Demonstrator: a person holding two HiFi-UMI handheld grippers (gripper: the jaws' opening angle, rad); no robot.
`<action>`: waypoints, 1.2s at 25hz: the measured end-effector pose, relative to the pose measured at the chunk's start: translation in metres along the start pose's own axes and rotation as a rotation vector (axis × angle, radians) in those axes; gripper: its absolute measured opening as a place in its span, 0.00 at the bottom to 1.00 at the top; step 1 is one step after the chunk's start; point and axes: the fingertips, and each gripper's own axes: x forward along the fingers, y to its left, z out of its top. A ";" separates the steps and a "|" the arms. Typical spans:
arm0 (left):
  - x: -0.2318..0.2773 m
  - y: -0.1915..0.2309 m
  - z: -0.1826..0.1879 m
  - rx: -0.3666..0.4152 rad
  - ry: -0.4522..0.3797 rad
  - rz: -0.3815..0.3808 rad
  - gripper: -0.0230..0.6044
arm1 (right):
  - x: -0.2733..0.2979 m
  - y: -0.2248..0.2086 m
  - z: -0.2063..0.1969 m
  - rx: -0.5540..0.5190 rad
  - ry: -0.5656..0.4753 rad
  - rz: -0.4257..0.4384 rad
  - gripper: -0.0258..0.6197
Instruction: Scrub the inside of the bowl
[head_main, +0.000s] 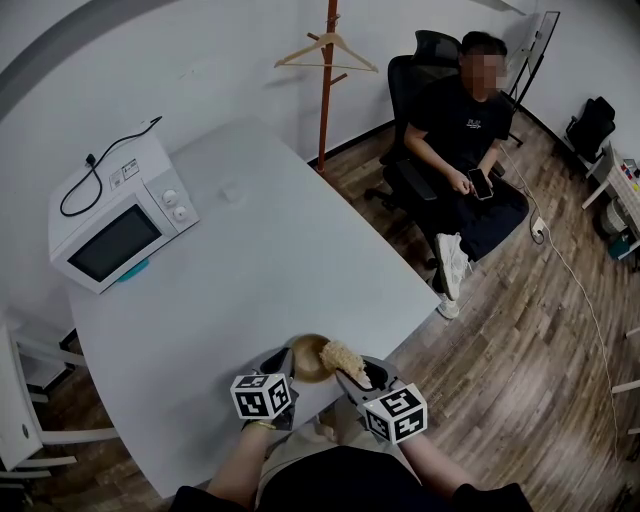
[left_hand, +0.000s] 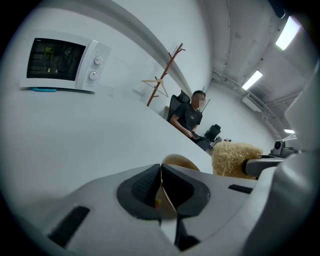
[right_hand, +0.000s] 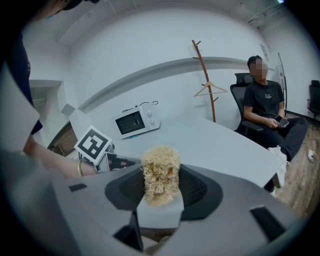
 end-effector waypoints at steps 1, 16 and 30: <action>-0.001 -0.002 0.001 0.006 -0.004 -0.001 0.08 | 0.000 0.001 0.000 -0.002 0.000 0.002 0.32; -0.033 -0.019 0.018 0.039 -0.076 -0.019 0.08 | 0.029 0.021 -0.007 -0.078 0.054 0.041 0.32; -0.049 -0.027 0.028 0.097 -0.102 -0.052 0.08 | 0.042 0.029 -0.012 -0.102 0.089 0.039 0.32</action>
